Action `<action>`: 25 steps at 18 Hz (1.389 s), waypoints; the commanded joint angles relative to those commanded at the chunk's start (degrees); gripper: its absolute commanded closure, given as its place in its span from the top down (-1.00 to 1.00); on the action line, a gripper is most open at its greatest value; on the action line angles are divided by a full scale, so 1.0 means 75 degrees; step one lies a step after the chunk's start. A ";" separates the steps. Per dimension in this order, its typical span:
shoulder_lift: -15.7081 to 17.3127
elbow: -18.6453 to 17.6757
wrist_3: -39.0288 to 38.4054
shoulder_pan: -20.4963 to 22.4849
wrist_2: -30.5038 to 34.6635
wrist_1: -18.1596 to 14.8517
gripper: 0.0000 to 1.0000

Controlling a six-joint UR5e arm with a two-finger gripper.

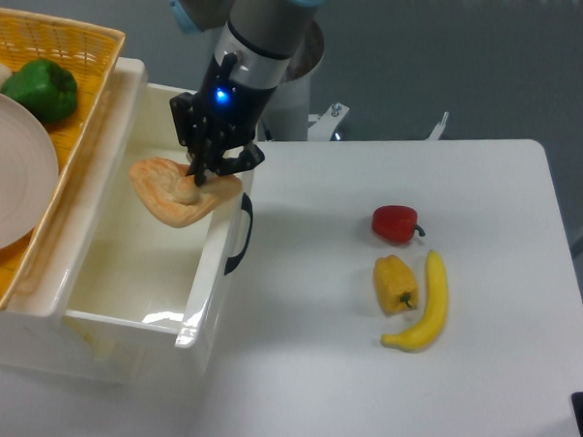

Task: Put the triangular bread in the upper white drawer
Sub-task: 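Move the flatbread over the drawer interior and lower it, then open the gripper to release the flatbread into the drawer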

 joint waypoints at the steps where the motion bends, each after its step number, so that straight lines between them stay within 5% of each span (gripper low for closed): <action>1: 0.0000 -0.0012 0.0000 -0.0012 0.0000 0.0000 -0.89; 3: -0.0012 -0.0047 0.0012 -0.0012 0.0000 0.0012 -0.60; 10: -0.0035 -0.0047 0.0047 -0.0024 0.0012 0.0023 -0.08; 20: -0.0024 -0.0012 0.0070 -0.0059 0.0023 0.0070 -0.08; 25: -0.0059 0.0023 0.0105 0.0526 0.0035 0.0129 -0.08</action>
